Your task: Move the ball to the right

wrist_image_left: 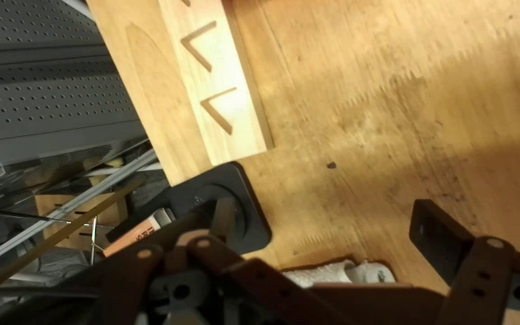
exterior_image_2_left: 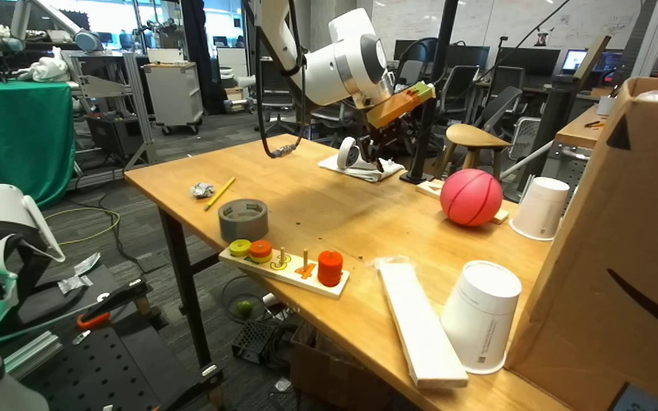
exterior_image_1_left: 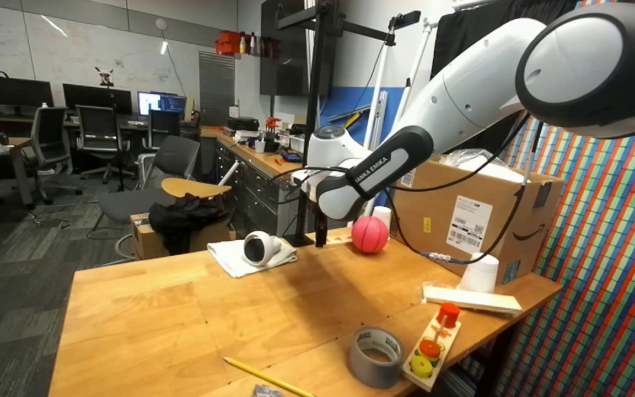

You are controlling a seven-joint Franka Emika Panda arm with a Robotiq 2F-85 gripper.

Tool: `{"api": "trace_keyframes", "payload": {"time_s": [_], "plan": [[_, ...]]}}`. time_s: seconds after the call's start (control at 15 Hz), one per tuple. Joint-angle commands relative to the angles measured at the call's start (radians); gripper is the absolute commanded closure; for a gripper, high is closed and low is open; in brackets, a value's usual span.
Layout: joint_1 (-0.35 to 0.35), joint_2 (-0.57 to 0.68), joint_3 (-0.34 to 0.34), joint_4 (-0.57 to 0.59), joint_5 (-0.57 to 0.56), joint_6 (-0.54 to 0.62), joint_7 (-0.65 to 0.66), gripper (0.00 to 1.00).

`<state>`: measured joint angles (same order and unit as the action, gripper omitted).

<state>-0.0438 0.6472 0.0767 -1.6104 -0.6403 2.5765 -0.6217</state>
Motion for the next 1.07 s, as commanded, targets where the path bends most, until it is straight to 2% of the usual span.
{"api": "trace_keyframes", "payload": {"time_s": [0.0, 0.33, 0.8, 1.0], "plan": [[0.008, 0.07, -0.028, 0.151, 0.061, -0.092, -0.061, 0.0], [0.022, 0.166, -0.071, 0.304, 0.1, -0.248, -0.062, 0.0], [0.018, 0.303, -0.169, 0.482, 0.073, -0.33, -0.034, 0.0], [0.018, 0.316, -0.234, 0.509, 0.05, -0.369, 0.024, 0.0]]}}
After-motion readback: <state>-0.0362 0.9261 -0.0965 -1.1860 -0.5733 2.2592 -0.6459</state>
